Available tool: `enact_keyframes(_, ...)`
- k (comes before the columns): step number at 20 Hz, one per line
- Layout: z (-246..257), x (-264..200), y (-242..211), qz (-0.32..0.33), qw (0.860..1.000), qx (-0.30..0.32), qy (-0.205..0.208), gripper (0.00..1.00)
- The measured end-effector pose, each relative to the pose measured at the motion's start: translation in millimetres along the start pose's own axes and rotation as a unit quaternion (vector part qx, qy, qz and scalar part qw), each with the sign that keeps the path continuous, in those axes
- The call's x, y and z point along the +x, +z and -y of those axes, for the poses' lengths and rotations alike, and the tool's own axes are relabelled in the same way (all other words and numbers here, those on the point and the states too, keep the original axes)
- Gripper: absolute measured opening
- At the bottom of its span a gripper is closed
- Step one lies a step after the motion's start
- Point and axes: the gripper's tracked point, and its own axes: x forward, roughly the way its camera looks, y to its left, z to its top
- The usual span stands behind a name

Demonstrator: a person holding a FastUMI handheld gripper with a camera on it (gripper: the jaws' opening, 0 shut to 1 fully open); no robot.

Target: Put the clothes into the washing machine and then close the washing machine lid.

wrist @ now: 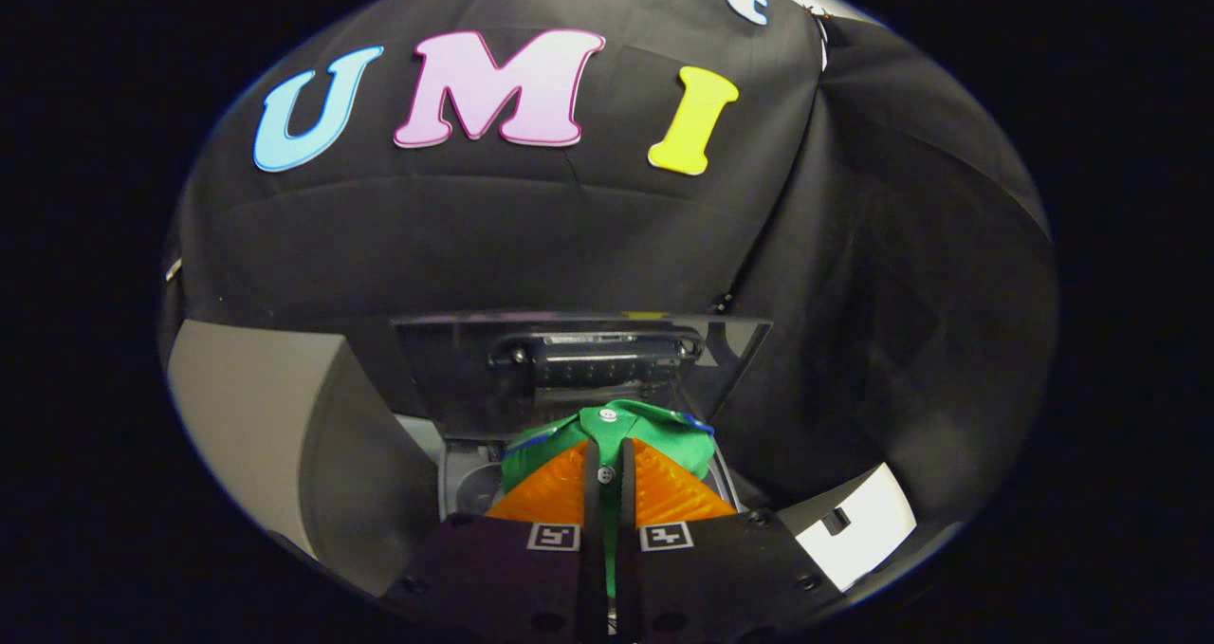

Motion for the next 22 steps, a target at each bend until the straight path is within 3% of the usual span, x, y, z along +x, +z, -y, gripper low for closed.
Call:
enact_keyframes(8,-7,64,-75,-0.069,0.997,-0.017,0.009,0.08)
enact_keyframes(22,-13,109,-155,-0.119,0.993,-0.007,0.018,0.08)
